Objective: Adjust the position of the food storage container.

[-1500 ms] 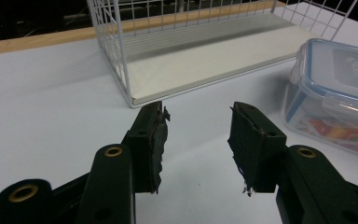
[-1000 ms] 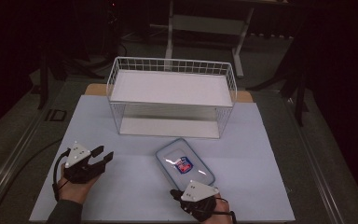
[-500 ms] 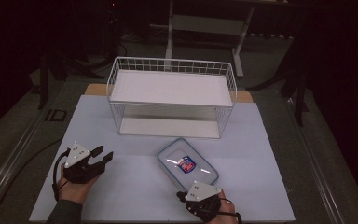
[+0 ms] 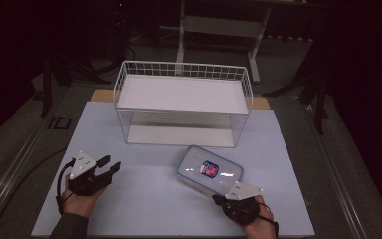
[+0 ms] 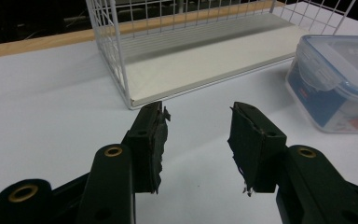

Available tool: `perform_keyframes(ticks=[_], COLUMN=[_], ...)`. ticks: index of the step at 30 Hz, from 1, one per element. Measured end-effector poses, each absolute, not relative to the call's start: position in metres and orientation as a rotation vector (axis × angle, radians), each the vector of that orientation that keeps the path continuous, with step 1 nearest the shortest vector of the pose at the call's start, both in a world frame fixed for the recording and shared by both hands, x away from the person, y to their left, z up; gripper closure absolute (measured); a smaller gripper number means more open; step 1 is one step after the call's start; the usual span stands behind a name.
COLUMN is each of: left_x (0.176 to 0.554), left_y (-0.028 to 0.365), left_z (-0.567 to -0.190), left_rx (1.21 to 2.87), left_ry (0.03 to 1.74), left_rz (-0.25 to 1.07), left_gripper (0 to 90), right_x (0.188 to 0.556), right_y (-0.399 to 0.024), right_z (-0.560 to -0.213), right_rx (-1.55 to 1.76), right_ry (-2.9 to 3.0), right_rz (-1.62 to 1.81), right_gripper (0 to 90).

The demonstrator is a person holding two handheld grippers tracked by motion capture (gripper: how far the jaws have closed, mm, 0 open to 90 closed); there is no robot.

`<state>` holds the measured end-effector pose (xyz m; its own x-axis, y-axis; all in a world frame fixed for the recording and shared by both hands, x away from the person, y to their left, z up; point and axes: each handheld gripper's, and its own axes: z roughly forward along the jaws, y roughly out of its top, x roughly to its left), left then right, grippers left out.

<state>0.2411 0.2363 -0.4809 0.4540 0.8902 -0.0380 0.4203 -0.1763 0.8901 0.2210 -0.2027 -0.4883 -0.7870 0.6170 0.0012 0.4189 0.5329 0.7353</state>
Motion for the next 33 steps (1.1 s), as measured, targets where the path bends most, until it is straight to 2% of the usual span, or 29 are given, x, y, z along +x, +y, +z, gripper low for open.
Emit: perform_keyframes(ticks=[16, 22, 33], left_x=[0.242, 0.242, 0.242], left_y=[0.234, 0.234, 0.235], left_z=[-0.482, -0.483, -0.483], left_rx=[1.788, 1.790, 1.773], left_ry=[1.120, 1.122, 1.128], left_rz=[0.639, 0.636, 0.642], left_gripper=[54.5, 54.5, 54.6], right_x=[0.252, 0.263, 0.314], right_y=[-0.255, -0.274, -0.289], right_z=[-0.487, -0.474, -0.480], right_rx=[1.184, 1.256, 1.382], right_ry=[2.325, 2.187, 2.130], right_rz=[1.100, 1.135, 1.056], right_gripper=[89.8, 89.8, 89.7])
